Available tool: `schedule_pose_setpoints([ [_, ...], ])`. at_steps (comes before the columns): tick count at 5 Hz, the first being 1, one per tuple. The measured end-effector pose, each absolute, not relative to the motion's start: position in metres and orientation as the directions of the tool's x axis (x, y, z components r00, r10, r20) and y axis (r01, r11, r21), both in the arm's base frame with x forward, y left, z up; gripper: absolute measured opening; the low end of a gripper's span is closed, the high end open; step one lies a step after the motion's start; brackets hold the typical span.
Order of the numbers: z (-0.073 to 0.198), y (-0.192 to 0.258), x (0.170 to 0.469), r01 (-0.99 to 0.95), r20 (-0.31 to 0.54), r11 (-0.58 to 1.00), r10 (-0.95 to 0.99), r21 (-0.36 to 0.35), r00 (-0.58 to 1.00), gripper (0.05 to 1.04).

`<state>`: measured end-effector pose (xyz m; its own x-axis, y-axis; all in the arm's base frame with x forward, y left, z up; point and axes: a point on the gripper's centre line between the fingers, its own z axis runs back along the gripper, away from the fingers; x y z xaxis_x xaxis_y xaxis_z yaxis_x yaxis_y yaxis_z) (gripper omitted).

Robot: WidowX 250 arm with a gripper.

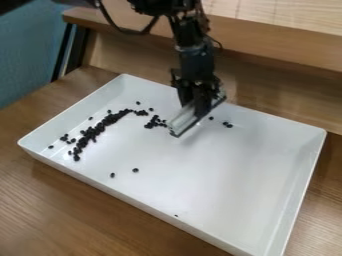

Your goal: Sweep into pile

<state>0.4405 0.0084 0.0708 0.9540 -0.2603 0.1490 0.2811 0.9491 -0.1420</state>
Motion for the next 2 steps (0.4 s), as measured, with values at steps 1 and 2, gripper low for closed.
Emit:
schedule_pose_setpoints([
  [1,0.0525,-0.0097,0.4395,0.292,0.105,0.943,-0.278,-0.159,0.955,0.397],
  [2,0.0515,-0.0090,0.4399,0.289,0.102,0.946,-0.276,-0.146,0.956,0.397],
])
